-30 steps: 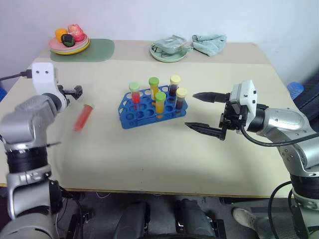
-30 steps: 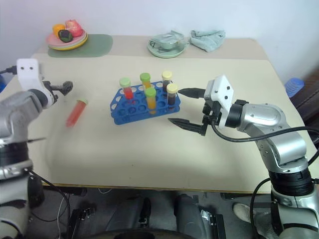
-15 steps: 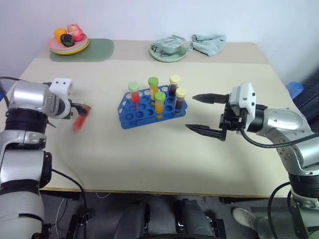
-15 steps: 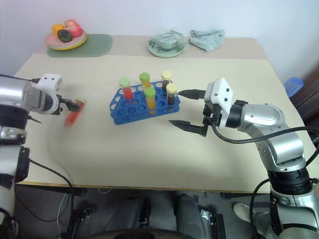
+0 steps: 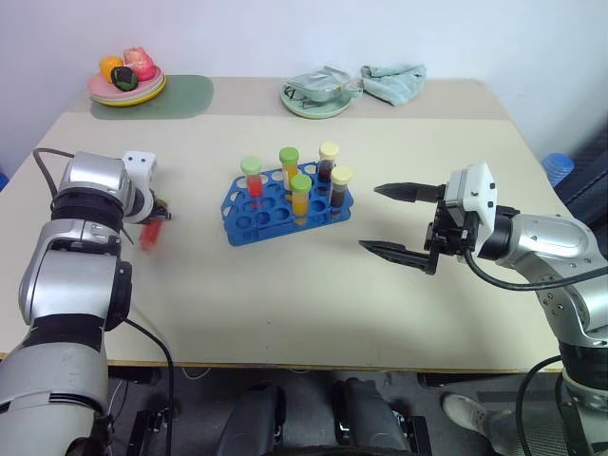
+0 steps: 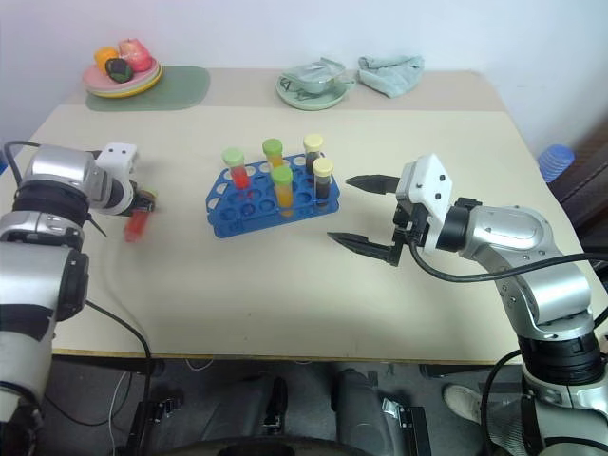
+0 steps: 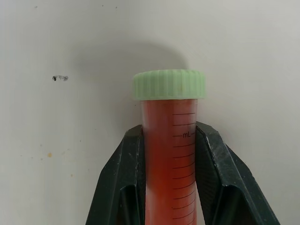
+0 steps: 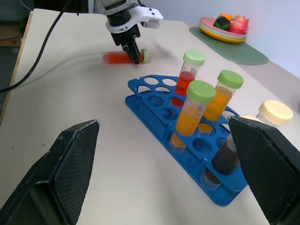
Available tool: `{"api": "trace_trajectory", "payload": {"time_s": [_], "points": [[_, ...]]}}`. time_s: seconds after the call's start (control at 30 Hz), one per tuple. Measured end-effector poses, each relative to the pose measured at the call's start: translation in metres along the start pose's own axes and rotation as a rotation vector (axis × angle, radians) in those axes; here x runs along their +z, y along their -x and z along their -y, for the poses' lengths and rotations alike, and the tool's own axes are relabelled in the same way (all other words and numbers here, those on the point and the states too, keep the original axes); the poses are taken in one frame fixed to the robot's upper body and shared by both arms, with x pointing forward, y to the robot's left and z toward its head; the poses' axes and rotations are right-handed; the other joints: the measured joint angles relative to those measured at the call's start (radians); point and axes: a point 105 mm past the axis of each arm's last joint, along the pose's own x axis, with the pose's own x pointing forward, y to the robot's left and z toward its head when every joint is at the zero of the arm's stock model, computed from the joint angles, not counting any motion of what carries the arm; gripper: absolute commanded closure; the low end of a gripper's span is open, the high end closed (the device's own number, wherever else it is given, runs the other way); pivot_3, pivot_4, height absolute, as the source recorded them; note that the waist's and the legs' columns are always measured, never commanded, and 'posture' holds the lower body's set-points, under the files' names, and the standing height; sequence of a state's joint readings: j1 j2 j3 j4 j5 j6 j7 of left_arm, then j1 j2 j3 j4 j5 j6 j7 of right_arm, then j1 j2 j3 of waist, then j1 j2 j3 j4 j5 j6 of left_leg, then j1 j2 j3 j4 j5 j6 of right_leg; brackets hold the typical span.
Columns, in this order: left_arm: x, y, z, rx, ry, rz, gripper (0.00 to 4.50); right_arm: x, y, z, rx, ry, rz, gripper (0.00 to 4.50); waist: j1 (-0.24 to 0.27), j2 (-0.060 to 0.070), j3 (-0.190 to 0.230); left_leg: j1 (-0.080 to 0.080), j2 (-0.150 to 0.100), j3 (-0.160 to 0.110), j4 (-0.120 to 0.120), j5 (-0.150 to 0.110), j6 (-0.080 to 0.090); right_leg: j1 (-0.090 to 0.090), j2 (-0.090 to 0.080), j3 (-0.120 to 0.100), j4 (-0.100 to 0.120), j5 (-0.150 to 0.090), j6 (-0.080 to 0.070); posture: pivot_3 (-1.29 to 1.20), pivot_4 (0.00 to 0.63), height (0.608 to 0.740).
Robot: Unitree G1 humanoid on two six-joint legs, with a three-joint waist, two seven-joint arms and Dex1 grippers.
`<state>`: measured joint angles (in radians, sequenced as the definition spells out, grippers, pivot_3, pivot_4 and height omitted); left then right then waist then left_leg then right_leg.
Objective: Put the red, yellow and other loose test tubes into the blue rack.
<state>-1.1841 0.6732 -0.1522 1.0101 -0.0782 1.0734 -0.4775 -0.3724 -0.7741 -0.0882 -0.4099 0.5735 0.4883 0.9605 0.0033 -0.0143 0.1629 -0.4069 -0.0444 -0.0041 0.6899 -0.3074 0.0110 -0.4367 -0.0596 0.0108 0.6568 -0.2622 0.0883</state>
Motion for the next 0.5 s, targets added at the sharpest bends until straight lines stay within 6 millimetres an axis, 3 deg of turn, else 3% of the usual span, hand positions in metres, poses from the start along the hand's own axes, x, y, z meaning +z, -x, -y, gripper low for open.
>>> {"api": "trace_trajectory", "payload": {"time_s": [0.1,0.2,0.3,0.4,0.5], "points": [[0.005,0.010,0.010,-0.155,-0.007,0.128,3.72,0.000,0.001,0.001,-0.004,-0.001,-0.005,0.00,-0.005,0.000,0.000,-0.003,0.000,0.000,0.001,0.000,0.000,-0.004,-0.001,0.001,0.004,0.000,0.000,0.00,0.150,0.740],[0.013,0.038,0.022,-0.225,-0.180,0.457,3.72,0.001,0.002,0.002,-0.010,0.004,-0.005,0.00,-0.016,0.000,0.000,-0.004,0.000,0.000,0.001,0.000,0.000,-0.005,-0.002,0.001,0.005,0.000,0.000,0.00,0.150,0.740],[-0.001,0.066,0.037,-0.333,-0.284,0.625,3.72,0.002,0.003,0.002,-0.013,0.005,-0.006,0.00,-0.015,0.000,0.000,-0.004,0.000,0.000,0.002,0.000,0.000,-0.005,-0.002,0.001,0.003,0.000,0.000,0.00,0.150,0.740],[0.000,0.087,0.046,-0.370,-0.303,0.783,3.72,0.002,0.003,0.003,-0.014,0.002,-0.006,0.00,-0.007,0.000,0.000,-0.002,0.000,0.000,0.003,-0.001,0.001,-0.002,-0.002,0.001,0.004,0.000,-0.001,0.00,0.150,0.740],[0.013,0.102,0.064,-0.375,-0.268,1.030,3.72,0.002,0.002,0.004,-0.017,-0.003,-0.009,0.00,0.007,0.000,0.000,0.000,0.000,0.000,0.006,-0.002,0.003,0.001,-0.002,0.001,0.003,0.000,0.000,0.00,0.150,0.740]]}}
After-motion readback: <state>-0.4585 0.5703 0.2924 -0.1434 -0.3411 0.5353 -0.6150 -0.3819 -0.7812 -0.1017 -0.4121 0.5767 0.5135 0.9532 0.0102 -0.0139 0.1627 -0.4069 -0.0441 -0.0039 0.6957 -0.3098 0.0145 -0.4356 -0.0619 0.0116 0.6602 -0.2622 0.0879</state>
